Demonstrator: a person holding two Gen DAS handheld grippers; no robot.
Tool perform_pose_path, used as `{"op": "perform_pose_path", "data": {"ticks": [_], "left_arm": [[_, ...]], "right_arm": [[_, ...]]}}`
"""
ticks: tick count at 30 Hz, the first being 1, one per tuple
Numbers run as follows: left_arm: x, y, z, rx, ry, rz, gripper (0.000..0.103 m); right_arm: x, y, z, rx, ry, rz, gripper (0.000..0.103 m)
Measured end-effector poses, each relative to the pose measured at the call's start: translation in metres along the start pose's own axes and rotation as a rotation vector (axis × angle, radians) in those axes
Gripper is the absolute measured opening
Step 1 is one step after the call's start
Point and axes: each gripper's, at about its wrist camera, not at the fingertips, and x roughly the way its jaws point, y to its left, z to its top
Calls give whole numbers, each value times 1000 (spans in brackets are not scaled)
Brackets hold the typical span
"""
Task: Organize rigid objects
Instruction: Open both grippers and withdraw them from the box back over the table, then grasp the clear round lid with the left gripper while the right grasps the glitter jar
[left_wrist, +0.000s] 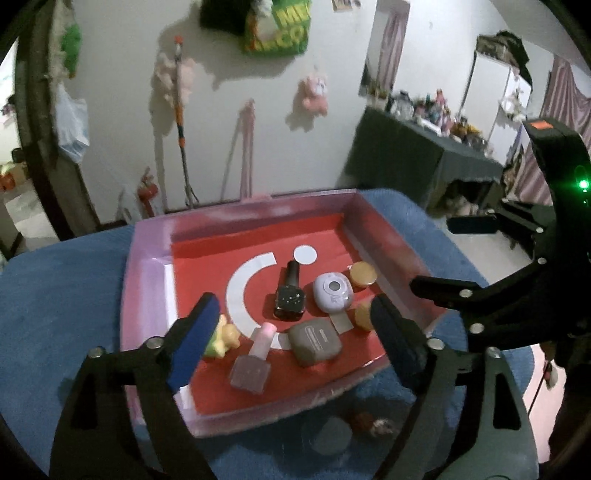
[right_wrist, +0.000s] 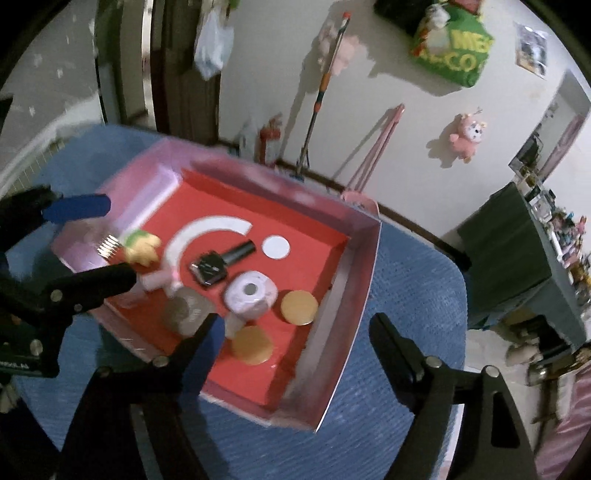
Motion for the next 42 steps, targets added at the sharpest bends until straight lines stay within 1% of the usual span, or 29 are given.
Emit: {"op": "perform_pose_path", "data": {"ticks": [1,2,3,5,7,8,11,14,17,21,24,27,31,34,37,42], "left_arm": [[-13,-2,-5,5,-31,3,85],[-20,-3,-7,9,-46,6,86],[-29,-5,-10,16,-65,13,86],[-50,-9,-19,24,-110,26,87],[-64,-12,-26,23,-146,37,95],[-73,-13,-32,22,-172,47,96],[-96,-17,-50,24,-243,78,96],[-109,-19,-68,5,-279,95,97],[-114,-20,-87,-11,-304,123,98],[-110,-22,-108,-19,-293,153,98],[-98,-21,-122,-28,-267,178,98],[-84,-22,-133,-14,-231,199,98],[-68,-19,-148,-32,-178,204,98],[-55,-15,-157,-51,-131,206,98],[-46,-13,-163,-61,-105,209,98],[-38,-9,-170,-74,-70,222,98]], "right_arm": [[-8,0,-3,16,-23,7,91],[-16,2,-6,28,-45,11,95],[-29,6,-13,41,-83,16,96],[-46,11,-22,52,-129,22,98],[-64,17,-32,65,-183,28,101],[-73,20,-38,72,-209,28,103],[-97,29,-58,93,-282,29,103],[-111,37,-78,122,-332,25,103],[-118,45,-97,147,-376,29,103],[-117,56,-125,202,-430,51,103],[-110,64,-143,230,-451,14,103],[-99,69,-154,245,-457,8,103],[-76,72,-165,279,-441,8,103],[-59,76,-173,288,-409,0,103],[-45,79,-179,293,-388,-9,103],[-27,80,-186,315,-339,9,103]]}}
